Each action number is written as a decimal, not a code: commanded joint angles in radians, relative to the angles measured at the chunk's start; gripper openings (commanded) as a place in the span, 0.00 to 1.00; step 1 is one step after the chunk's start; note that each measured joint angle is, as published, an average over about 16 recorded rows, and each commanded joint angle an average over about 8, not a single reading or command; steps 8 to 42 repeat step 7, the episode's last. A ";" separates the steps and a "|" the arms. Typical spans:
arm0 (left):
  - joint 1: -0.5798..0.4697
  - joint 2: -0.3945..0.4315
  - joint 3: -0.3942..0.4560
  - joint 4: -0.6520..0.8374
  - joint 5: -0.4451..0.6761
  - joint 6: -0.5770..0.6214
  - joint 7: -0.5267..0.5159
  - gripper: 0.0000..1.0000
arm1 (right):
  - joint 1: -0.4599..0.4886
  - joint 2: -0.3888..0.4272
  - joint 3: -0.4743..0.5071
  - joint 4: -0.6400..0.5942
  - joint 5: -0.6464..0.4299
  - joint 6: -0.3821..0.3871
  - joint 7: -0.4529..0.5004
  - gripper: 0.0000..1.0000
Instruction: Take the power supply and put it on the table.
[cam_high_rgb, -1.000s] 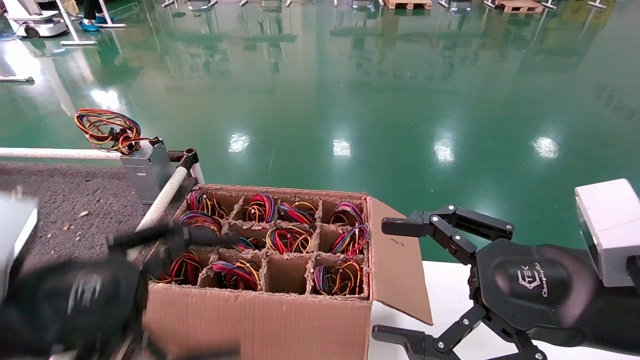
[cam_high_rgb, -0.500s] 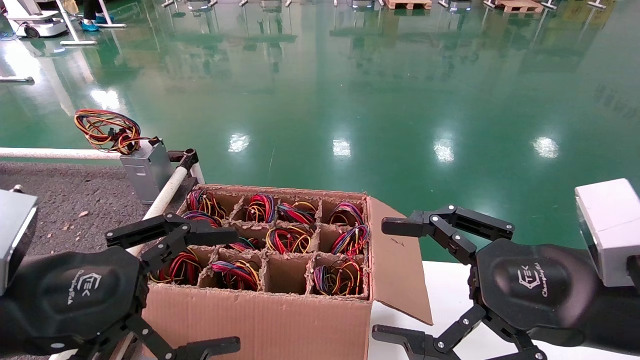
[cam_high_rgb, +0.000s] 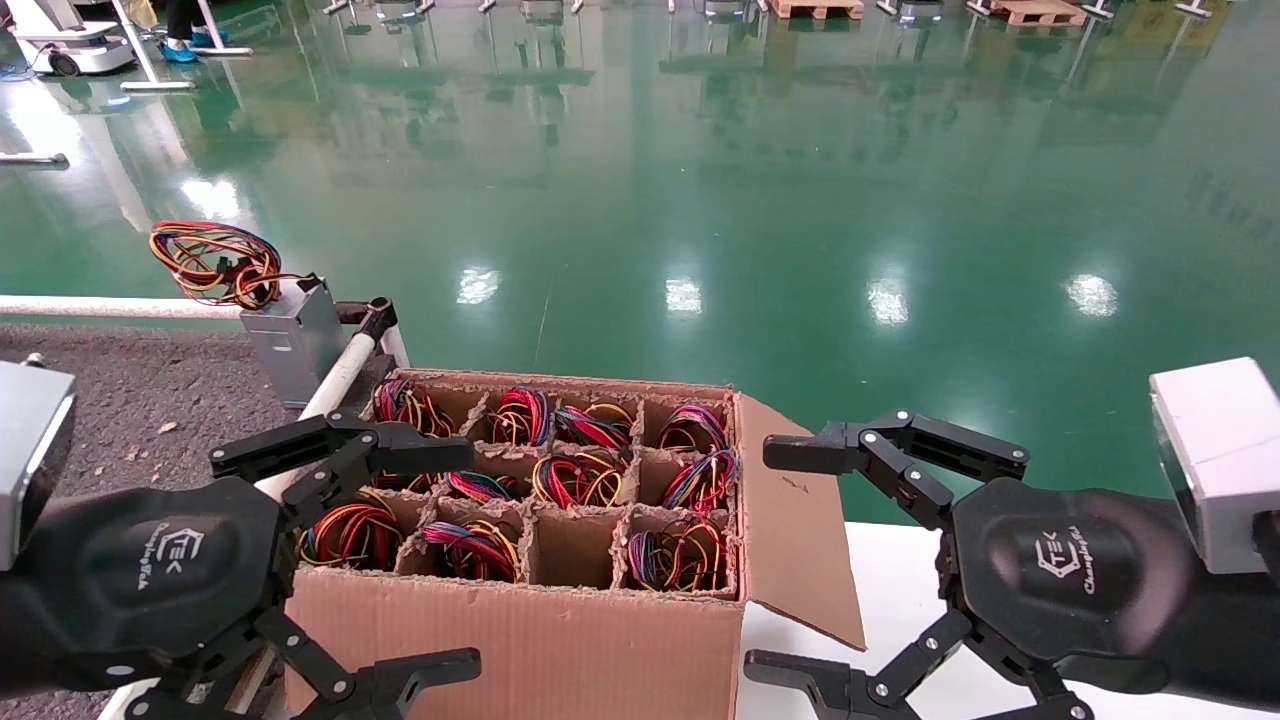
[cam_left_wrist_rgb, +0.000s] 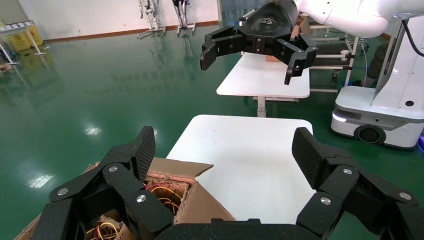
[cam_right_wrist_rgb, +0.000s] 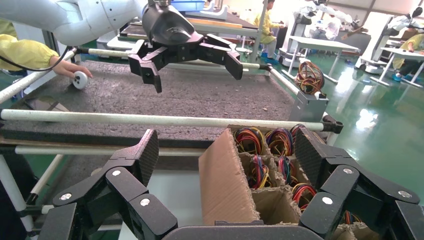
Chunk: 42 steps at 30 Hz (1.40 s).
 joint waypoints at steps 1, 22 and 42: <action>-0.001 0.001 0.000 0.001 0.000 -0.001 0.000 1.00 | 0.000 0.000 0.000 0.000 0.000 0.000 0.000 1.00; -0.002 0.001 0.000 0.003 0.001 -0.002 0.000 1.00 | 0.000 0.000 0.000 0.000 0.000 0.000 0.000 1.00; -0.002 0.001 0.000 0.003 0.001 -0.002 0.000 1.00 | 0.000 0.000 0.000 0.000 0.000 0.000 0.000 1.00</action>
